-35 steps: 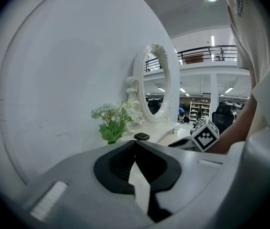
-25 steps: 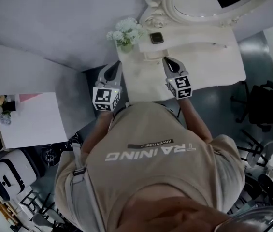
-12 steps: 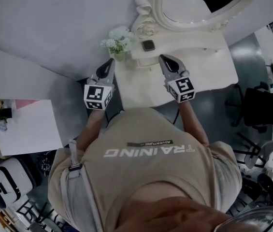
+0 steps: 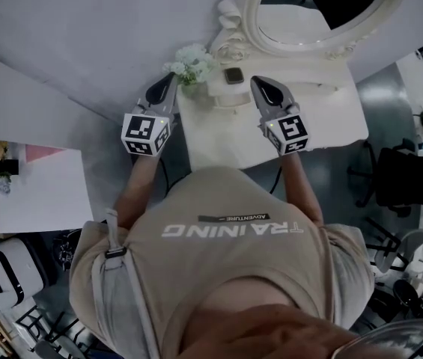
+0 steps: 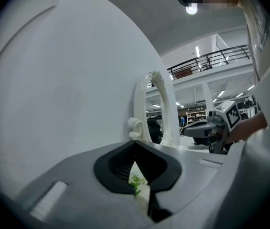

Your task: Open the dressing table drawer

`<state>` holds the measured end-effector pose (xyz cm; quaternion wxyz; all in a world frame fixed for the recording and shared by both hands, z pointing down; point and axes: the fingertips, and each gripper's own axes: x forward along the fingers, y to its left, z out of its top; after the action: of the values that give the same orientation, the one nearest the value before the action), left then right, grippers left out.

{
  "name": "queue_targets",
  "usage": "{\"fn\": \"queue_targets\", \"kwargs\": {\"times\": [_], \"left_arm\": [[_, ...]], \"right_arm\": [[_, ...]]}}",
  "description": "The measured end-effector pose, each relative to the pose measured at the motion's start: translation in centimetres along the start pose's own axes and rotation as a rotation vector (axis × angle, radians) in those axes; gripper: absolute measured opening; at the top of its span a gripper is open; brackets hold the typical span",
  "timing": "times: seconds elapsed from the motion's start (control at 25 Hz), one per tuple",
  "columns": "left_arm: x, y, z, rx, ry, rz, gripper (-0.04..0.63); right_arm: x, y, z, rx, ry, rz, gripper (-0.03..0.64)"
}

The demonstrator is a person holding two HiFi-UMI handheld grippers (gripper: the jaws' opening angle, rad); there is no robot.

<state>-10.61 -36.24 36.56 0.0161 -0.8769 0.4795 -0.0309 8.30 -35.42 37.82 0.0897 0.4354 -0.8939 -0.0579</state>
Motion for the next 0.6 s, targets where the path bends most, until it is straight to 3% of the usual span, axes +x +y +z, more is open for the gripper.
{"fn": "queue_targets", "kwargs": {"times": [0.24, 0.6], "left_arm": [[-0.4, 0.2, -0.1, -0.015, 0.007, 0.003, 0.008], [-1.1, 1.2, -1.8, -0.025, 0.033, 0.024, 0.008]], "right_arm": [[0.0, -0.2, 1.4, 0.091, -0.023, 0.017, 0.005], [0.8, -0.8, 0.9, 0.08, -0.018, 0.006, 0.005]]}}
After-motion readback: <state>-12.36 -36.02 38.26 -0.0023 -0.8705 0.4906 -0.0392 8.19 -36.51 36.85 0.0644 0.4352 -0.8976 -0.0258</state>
